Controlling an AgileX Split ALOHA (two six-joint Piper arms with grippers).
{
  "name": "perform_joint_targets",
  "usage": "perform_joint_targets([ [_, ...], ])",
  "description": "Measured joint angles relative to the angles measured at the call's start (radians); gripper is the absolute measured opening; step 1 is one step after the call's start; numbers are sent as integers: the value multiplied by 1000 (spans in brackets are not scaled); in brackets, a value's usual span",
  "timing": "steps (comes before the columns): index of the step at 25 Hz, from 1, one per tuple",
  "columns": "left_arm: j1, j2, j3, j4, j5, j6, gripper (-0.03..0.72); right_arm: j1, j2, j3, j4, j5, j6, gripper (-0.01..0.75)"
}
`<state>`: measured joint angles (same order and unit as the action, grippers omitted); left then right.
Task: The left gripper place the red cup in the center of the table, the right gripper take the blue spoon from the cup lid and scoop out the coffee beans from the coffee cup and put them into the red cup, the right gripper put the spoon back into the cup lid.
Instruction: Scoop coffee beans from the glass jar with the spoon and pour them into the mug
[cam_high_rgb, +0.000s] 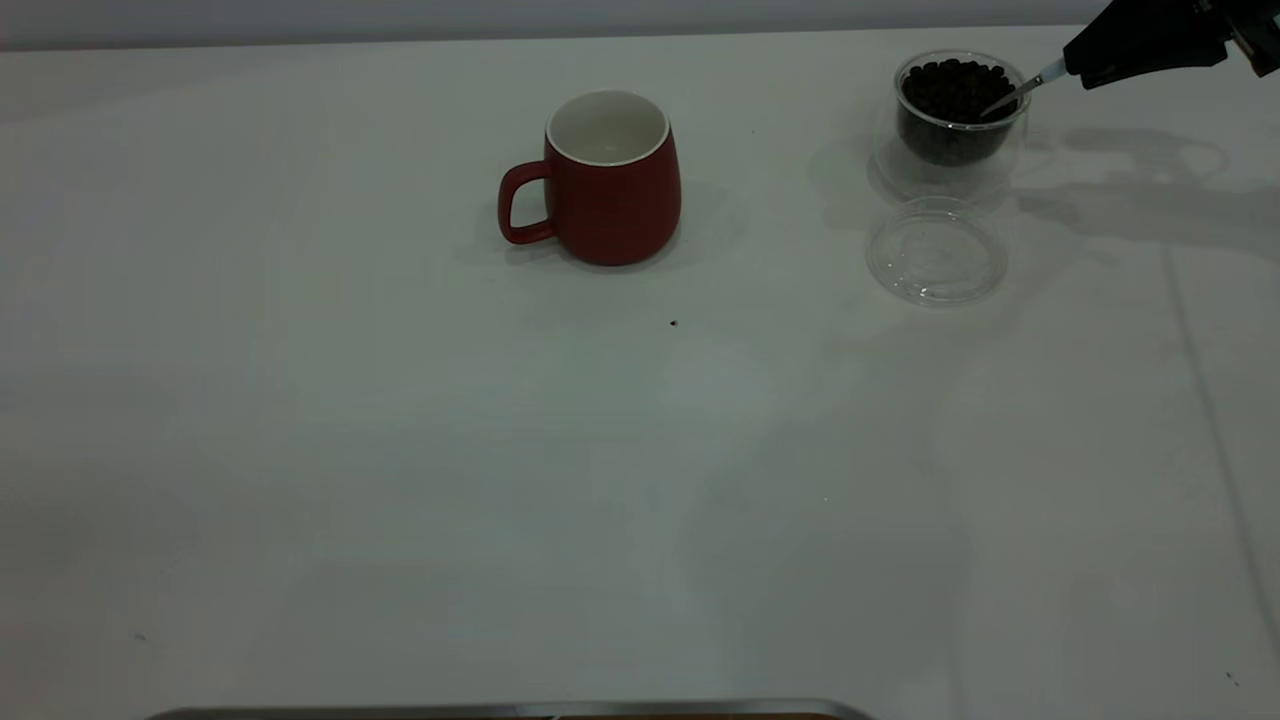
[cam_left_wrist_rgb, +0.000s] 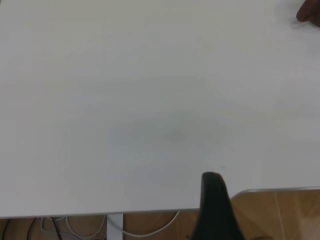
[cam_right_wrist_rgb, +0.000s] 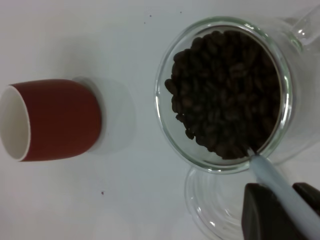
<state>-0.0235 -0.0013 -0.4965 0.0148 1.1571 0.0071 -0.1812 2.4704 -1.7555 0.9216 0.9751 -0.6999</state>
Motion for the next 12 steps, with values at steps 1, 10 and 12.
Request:
perform_joint_targets([
  [1, 0, 0, 0, 0, 0, 0, 587, -1, 0, 0, 2, 2, 0, 105],
  [10, 0, 0, 0, 0, 0, 0, 587, -45, 1, 0, 14, 36, -8, 105],
  [12, 0, 0, 0, 0, 0, 0, 587, -50, 4, 0, 16, 45, -15, 105],
])
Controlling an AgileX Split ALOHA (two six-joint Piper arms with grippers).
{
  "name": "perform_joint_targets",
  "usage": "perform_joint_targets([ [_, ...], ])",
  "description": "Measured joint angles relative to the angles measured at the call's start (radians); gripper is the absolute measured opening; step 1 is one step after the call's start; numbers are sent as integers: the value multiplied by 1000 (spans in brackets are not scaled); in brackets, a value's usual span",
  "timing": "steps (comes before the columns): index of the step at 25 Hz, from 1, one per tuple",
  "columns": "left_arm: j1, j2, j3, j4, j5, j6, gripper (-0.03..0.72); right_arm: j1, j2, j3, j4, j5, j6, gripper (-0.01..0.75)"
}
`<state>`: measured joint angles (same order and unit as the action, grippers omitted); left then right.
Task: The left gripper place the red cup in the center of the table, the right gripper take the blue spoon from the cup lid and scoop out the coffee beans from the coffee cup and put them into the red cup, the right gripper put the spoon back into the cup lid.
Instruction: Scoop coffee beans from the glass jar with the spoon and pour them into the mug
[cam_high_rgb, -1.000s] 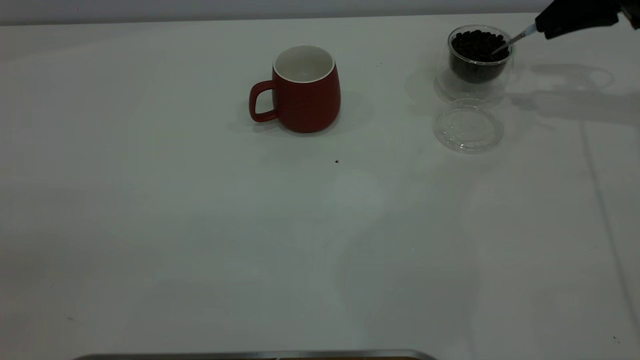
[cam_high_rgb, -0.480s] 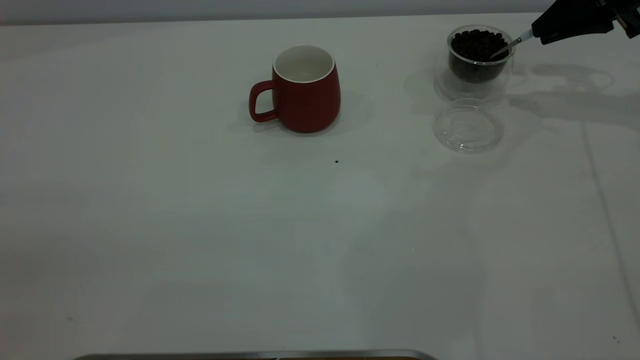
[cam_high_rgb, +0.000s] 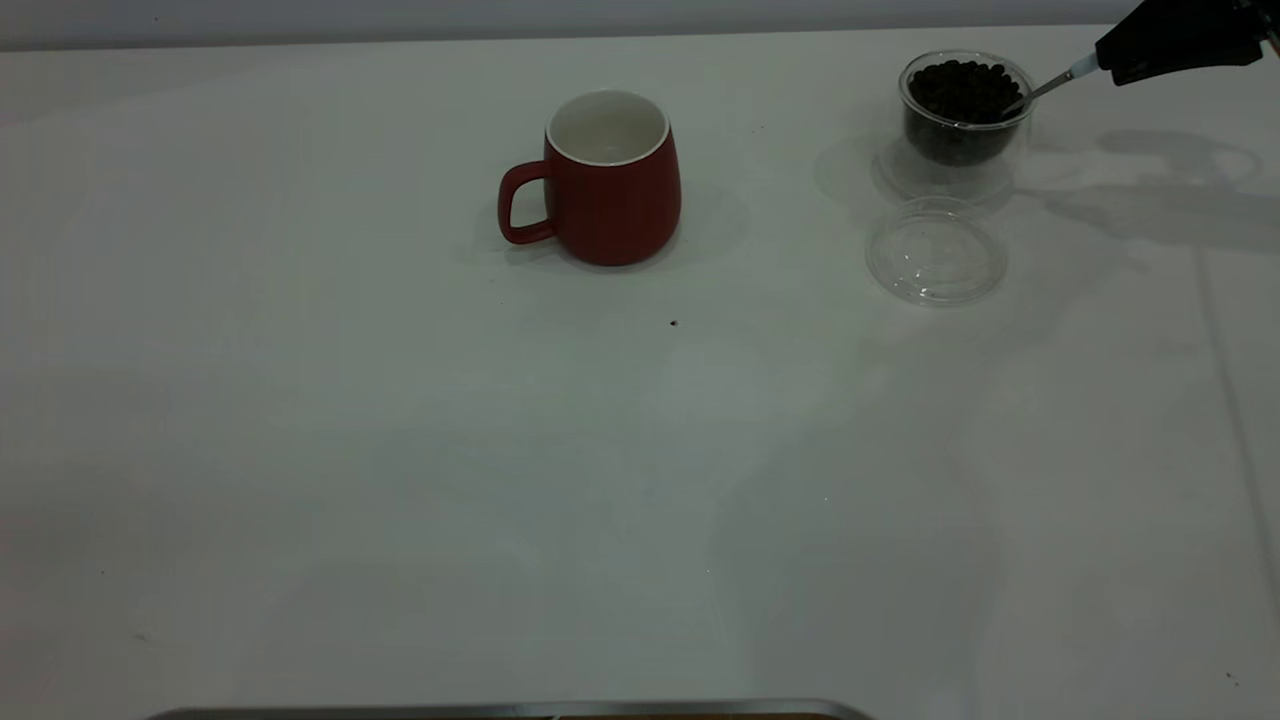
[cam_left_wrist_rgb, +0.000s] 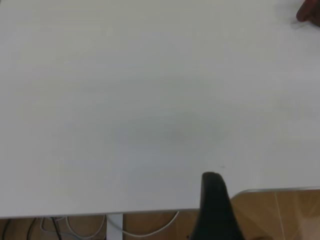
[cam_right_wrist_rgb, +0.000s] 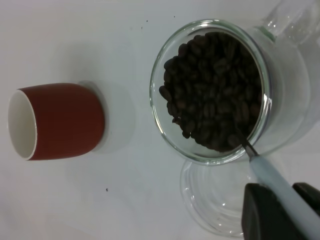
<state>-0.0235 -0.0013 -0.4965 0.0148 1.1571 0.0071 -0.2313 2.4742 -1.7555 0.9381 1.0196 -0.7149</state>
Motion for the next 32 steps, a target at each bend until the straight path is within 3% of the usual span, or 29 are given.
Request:
perform_joint_targets([
  [32, 0, 0, 0, 0, 0, 1, 587, -31, 38, 0, 115, 44, -37, 104],
])
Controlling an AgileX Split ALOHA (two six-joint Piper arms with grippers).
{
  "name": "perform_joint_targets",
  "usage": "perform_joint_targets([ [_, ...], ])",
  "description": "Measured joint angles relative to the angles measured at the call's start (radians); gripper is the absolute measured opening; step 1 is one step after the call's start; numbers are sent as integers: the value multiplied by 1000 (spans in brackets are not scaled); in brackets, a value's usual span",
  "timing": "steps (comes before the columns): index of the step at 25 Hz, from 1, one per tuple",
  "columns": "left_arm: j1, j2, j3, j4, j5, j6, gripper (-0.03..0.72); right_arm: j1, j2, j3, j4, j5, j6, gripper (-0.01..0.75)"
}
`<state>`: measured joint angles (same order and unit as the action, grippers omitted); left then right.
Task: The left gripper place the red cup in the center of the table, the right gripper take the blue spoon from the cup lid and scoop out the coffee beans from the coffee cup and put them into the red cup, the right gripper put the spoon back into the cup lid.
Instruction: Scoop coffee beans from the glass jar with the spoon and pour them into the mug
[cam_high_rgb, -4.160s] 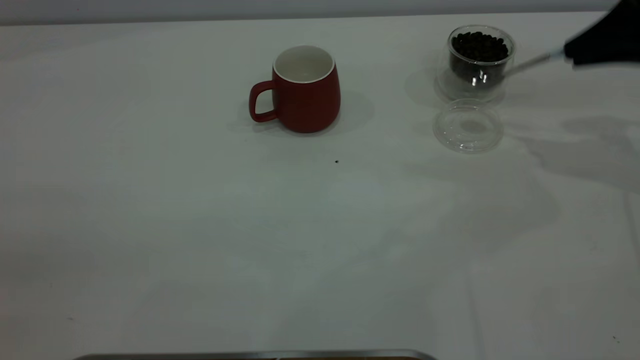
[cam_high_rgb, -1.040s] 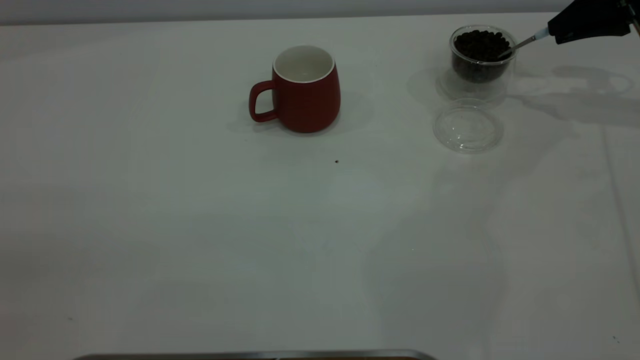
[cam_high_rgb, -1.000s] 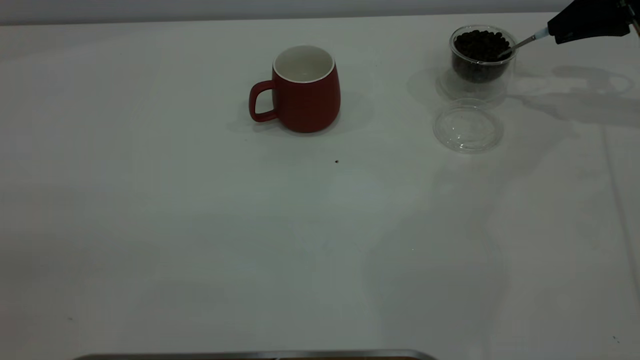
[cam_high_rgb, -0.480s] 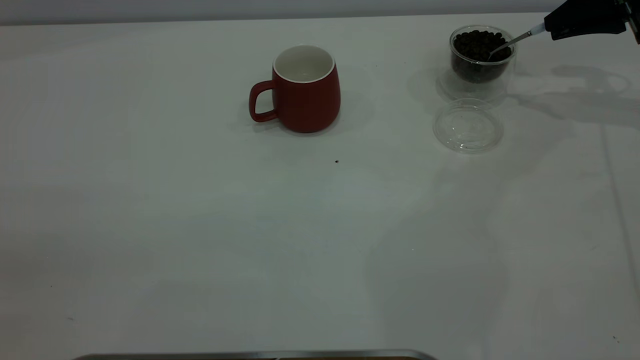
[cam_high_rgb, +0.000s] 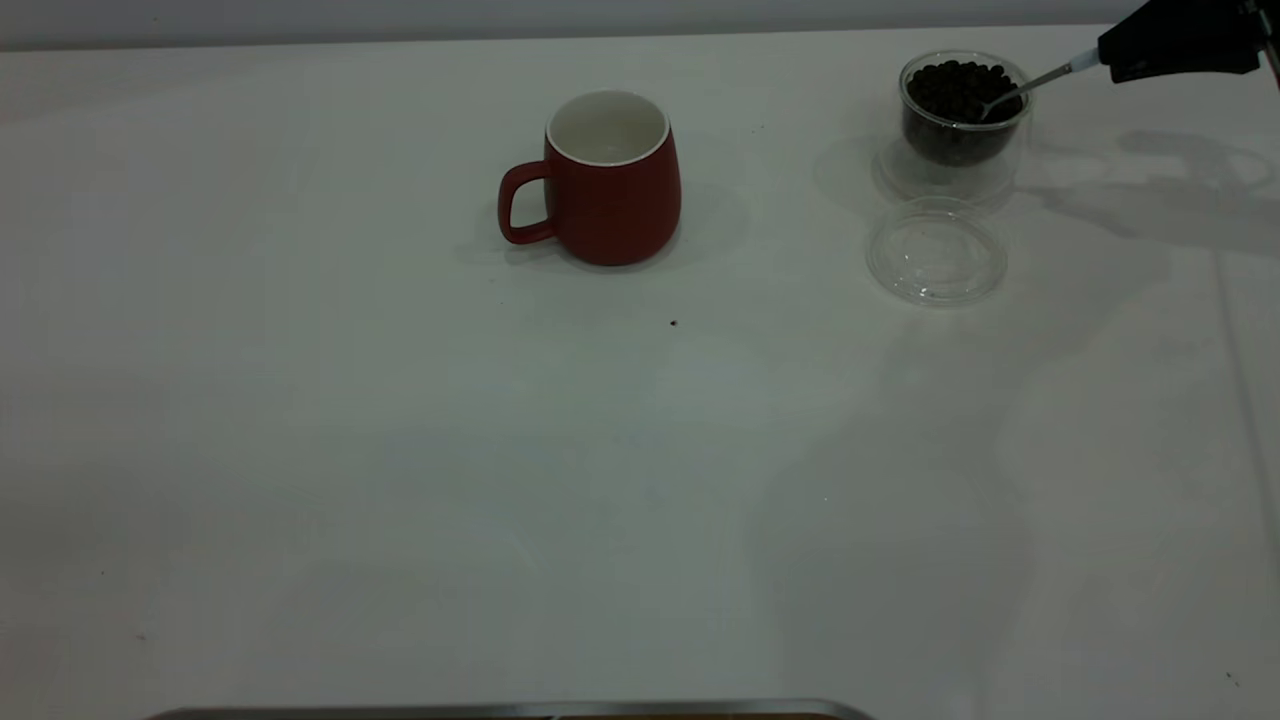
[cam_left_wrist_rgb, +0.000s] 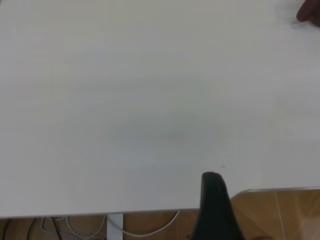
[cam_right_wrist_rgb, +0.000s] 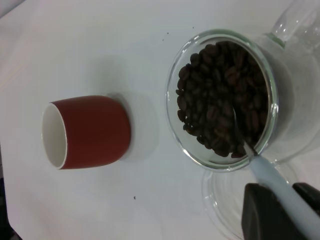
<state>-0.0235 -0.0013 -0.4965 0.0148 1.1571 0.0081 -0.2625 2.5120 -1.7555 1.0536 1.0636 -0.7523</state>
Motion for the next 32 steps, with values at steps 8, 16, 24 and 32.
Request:
perform_joint_targets([
  [8, 0, 0, 0, 0, 0, 0, 587, 0, 8, 0, 26, 7, -6, 104],
  [16, 0, 0, 0, 0, 0, 0, 587, 0, 45, 0, 64, 23, -6, 104],
  [24, 0, 0, 0, 0, 0, 0, 587, -7, 56, 0, 104, 35, -14, 104],
  [32, 0, 0, 0, 0, 0, -1, 587, -29, 56, 0, 112, 60, -18, 104],
])
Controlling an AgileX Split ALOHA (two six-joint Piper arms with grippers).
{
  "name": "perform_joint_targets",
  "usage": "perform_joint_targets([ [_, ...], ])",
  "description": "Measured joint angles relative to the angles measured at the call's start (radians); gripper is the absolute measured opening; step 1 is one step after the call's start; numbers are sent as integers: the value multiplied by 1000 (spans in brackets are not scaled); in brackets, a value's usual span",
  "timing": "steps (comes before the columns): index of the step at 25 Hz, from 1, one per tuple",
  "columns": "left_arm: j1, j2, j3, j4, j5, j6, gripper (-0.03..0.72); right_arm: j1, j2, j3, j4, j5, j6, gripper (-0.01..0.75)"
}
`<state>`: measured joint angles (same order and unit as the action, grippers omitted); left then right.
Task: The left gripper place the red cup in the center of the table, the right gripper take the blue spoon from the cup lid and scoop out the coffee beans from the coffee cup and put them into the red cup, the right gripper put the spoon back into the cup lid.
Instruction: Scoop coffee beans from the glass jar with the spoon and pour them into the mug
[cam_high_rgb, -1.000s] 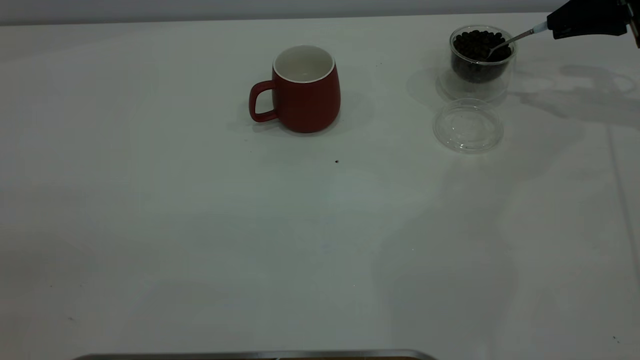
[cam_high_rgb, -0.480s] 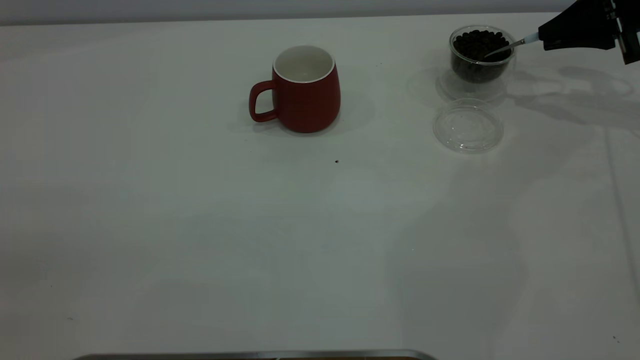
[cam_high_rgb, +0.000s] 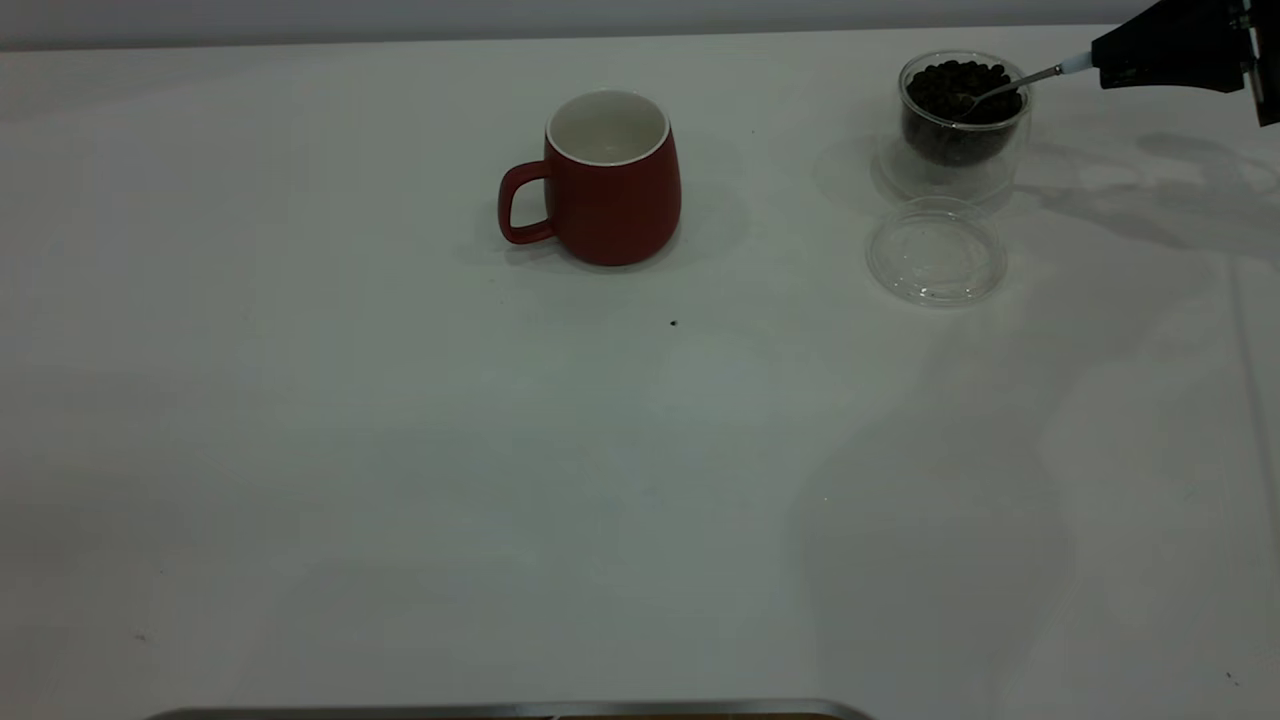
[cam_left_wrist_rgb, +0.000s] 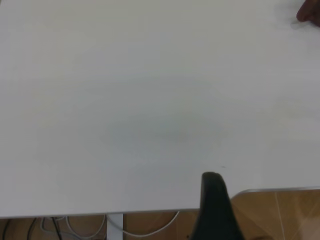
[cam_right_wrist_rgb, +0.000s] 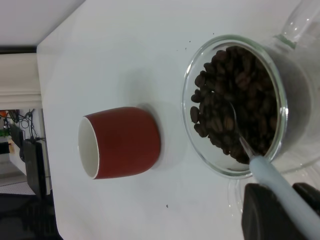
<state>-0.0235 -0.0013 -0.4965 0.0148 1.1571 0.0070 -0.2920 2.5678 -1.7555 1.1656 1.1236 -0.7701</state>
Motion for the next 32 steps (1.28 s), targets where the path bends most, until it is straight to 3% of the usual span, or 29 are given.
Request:
perform_joint_targets([
  [32, 0, 0, 0, 0, 0, 0, 587, -38, 1, 0, 97, 41, -47, 104],
])
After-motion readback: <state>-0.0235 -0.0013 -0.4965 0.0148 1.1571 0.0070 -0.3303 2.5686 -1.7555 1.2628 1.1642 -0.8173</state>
